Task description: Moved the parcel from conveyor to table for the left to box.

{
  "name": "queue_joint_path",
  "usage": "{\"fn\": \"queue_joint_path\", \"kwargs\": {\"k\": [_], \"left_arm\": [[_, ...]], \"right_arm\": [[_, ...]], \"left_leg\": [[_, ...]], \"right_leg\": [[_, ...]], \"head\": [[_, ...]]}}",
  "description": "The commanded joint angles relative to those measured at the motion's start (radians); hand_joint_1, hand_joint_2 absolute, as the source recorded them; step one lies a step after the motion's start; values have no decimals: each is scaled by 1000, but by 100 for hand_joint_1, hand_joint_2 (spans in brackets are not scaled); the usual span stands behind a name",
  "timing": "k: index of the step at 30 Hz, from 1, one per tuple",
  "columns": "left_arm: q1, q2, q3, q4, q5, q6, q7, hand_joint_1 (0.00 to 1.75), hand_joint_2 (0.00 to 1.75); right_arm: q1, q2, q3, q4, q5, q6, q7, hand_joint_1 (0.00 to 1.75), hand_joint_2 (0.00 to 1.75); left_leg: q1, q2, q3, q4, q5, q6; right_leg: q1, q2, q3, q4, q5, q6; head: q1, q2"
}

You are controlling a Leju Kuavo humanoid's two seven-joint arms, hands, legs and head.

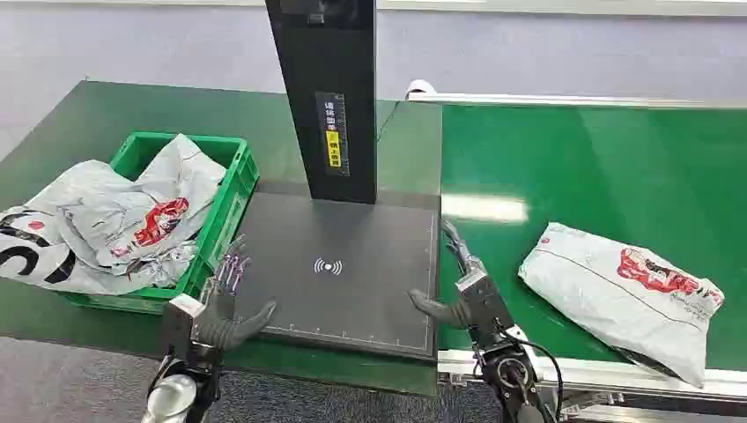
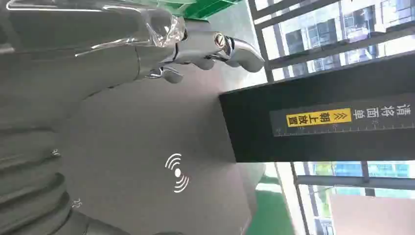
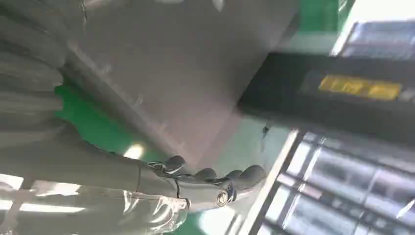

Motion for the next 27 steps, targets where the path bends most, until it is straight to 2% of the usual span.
{"fn": "queue_joint_path", "kwargs": {"k": [1, 6, 7, 8, 10, 14, 27], "left_arm": [[36, -8, 39, -58, 0, -3, 41, 0, 175], [51, -13, 43, -52, -4, 0, 43, 0, 175], [51, -14, 43, -52, -4, 0, 43, 0, 175], [51, -15, 42, -50, -11, 2, 47, 0, 175], [51, -20, 42, -50, -17, 3, 50, 0, 175], [54, -27, 48, -49, -31, 5, 61, 0, 175], [27, -38, 46, -13, -63, 11, 77, 0, 175]], "right_arm": [[-7, -36, -158, -117, 233, -340, 166, 0, 175], [53, -51, -263, -144, 481, -409, 321, 0, 175], [59, -49, -271, -148, 498, -408, 326, 0, 175], [67, -49, -289, -144, 575, -367, 402, 0, 175], [82, -54, -302, -141, 675, -344, 465, 0, 175], [105, -37, -344, -164, 763, -249, 543, 0, 175], [117, -35, -375, -103, 849, -61, 640, 0, 175]], "left_leg": [[-1, -2, -1, 0, 0, 1], [0, -4, 0, -2, 1, 1], [-1, -5, 1, -2, 1, 1], [0, -4, 1, -2, 1, 0], [0, -3, 1, -1, 0, 0], [0, -3, 0, -1, 0, 0], [0, -1, 0, -1, 0, 0]], "right_leg": [[-1, 0, -1, 0, 0, 1], [-1, -1, 1, -2, 0, 1], [-1, -3, 2, -2, 0, 1], [-1, -3, 2, -2, 0, 1], [-1, -1, 1, -2, 0, 0], [0, -1, 1, -1, 0, 0], [0, 0, 1, -1, 0, 0]], "head": [[0, 0], [0, 0], [0, 0], [0, 0], [0, 0], [0, 0], [0, 0]]}}
